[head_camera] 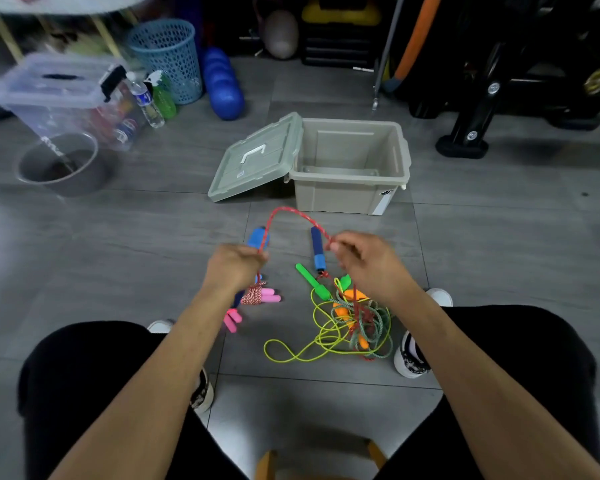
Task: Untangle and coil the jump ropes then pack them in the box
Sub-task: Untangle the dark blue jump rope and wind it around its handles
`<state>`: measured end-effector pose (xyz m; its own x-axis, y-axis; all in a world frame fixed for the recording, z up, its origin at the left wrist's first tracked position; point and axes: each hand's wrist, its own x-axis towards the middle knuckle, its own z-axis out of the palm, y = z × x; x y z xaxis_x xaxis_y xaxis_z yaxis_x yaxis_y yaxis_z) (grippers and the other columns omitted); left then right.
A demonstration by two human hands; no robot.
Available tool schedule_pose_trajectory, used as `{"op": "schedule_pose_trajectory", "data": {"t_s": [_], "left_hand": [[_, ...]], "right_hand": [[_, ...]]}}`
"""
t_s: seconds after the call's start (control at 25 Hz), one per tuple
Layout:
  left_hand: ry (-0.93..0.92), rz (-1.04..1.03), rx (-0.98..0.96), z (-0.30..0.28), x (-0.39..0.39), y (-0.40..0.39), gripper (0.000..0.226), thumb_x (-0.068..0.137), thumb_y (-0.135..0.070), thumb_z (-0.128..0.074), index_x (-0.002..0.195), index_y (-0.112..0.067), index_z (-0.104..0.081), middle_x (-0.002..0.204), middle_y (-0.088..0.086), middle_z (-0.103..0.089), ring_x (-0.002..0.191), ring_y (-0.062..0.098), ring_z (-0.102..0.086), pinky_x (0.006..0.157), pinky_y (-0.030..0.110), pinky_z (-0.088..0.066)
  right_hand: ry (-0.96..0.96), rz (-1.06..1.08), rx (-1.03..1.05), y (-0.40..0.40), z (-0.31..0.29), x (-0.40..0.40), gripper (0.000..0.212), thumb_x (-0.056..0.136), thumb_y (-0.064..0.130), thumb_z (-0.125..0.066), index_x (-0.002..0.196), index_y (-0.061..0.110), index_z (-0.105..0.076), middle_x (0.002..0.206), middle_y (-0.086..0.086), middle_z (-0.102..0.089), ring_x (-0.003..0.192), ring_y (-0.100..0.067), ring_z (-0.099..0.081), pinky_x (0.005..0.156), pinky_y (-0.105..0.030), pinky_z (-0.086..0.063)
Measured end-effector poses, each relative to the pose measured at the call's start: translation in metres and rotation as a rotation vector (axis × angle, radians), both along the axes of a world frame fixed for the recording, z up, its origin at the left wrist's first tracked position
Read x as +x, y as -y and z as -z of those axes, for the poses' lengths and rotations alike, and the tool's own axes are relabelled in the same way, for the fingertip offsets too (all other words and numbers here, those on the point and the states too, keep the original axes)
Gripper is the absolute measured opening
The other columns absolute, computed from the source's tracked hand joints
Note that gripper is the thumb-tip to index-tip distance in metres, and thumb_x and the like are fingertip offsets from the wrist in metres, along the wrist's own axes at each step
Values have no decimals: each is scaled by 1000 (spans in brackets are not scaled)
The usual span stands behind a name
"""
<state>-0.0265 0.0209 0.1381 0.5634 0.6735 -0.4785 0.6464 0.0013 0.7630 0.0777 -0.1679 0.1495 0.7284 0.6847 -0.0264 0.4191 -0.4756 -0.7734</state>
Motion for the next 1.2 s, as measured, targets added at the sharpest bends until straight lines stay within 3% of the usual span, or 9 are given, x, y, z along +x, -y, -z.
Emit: {"op": "schedule_pose_trajectory", "data": {"t_s": [0.08, 0.16, 0.32, 0.48, 0.6, 0.76, 0.92, 1.04, 1.2], "left_hand": [[-191, 215, -41, 9, -6, 3, 9, 86, -19, -69, 84, -11, -70, 74, 10, -72, 56, 17, -63, 62, 30, -59], [-236, 339, 14, 9, -8, 2, 11, 81, -23, -75, 87, -15, -71, 89, 6, -72, 73, 22, -63, 79, 33, -55], [134, 317, 202, -11, -8, 9, 23, 76, -22, -79, 96, -31, -71, 103, 0, -68, 78, 13, -63, 77, 24, -48], [318, 497, 394, -11, -9, 28, 28, 77, -26, -78, 105, -26, -74, 107, 0, -63, 93, 13, -59, 84, 24, -47], [385, 482, 431, -10, -6, 28, 22, 79, -28, -76, 101, -27, -75, 103, 2, -62, 88, 14, -60, 79, 27, -49], [393, 457, 530, -9, -4, 32, 5, 85, -24, -71, 88, -21, -75, 90, 3, -61, 76, 15, -58, 72, 31, -49], [493, 161, 354, -20, -1, 23, 6, 88, -20, -67, 83, -21, -70, 81, -2, -64, 72, 8, -55, 71, 21, -45], [396, 49, 279, -13, -4, 11, 11, 89, -20, -66, 79, -20, -69, 74, 1, -63, 65, 12, -53, 65, 24, -45], [-63, 166, 214, -1, -10, 5, 25, 87, -15, -66, 66, -27, -66, 79, 1, -65, 76, 18, -63, 63, 18, -44]], "right_hand": [[17, 77, 185, -2, -12, -1, 19, 96, 18, -50, 96, 8, -66, 70, -8, -60, 62, -15, -54, 59, -24, -43], [116, 25, 167, -1, -14, 0, 19, 96, 15, -51, 96, 6, -67, 69, -4, -58, 63, -12, -51, 57, -19, -40], [197, -183, -15, 2, -6, 5, 17, 94, 12, -52, 90, 6, -67, 66, 5, -54, 59, -8, -44, 57, -11, -31], [219, -282, 11, 1, -8, -1, 17, 95, 11, -53, 93, 5, -69, 69, 12, -54, 64, -6, -47, 60, -11, -33], [163, -273, 60, 1, -14, -4, 17, 95, 10, -52, 91, 5, -68, 62, 17, -49, 61, 2, -48, 58, -9, -34], [15, -195, 39, 2, -8, -3, 20, 97, 19, -49, 90, 8, -64, 69, -7, -60, 64, -17, -54, 62, -27, -44], [-307, -230, -283, 9, 15, 1, 24, 98, 19, -44, 83, 25, -62, 77, 5, -64, 77, -13, -61, 74, -29, -48], [-89, -196, -471, 9, 23, 5, 22, 96, 18, -45, 87, 19, -65, 86, 2, -62, 78, -13, -56, 70, -25, -41], [91, 29, 143, 1, -5, -1, 18, 96, 14, -51, 90, 9, -67, 63, 11, -51, 60, -7, -49, 57, -15, -37]]}}
